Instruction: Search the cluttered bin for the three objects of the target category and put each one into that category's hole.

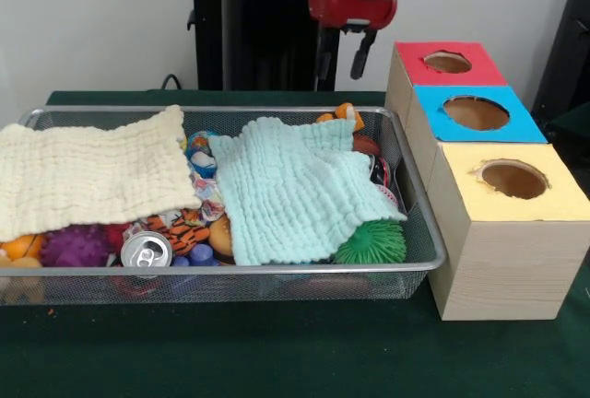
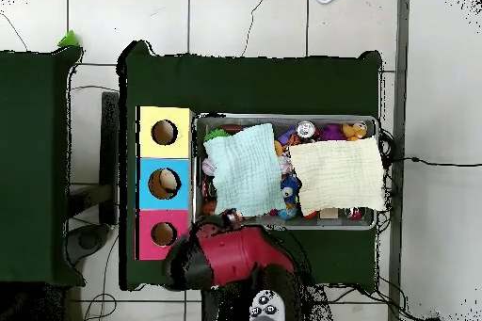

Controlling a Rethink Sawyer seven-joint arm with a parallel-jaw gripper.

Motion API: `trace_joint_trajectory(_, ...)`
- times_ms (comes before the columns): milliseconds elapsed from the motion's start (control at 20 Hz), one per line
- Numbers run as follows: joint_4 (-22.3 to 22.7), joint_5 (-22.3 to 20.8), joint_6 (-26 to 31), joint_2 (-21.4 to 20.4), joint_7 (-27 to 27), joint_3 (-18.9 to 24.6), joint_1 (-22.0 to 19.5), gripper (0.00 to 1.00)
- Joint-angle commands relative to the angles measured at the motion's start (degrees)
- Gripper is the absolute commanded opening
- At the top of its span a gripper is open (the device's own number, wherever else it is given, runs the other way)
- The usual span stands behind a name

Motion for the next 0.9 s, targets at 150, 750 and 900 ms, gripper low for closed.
trace_joint_trajectory(150, 2.45, -1.66, -8.0, 7.22, 13.06, -3.22, 10.95, 1.0)
trace_joint_trajectory(750, -6.8, 2.89, -12.94, 19.23, 11.81, -4.44, 12.98, 1.0)
trace_joint_trajectory(900, -8.61, 3.7, -12.95, 21.09, 11.56, -4.69, 14.41, 1.0)
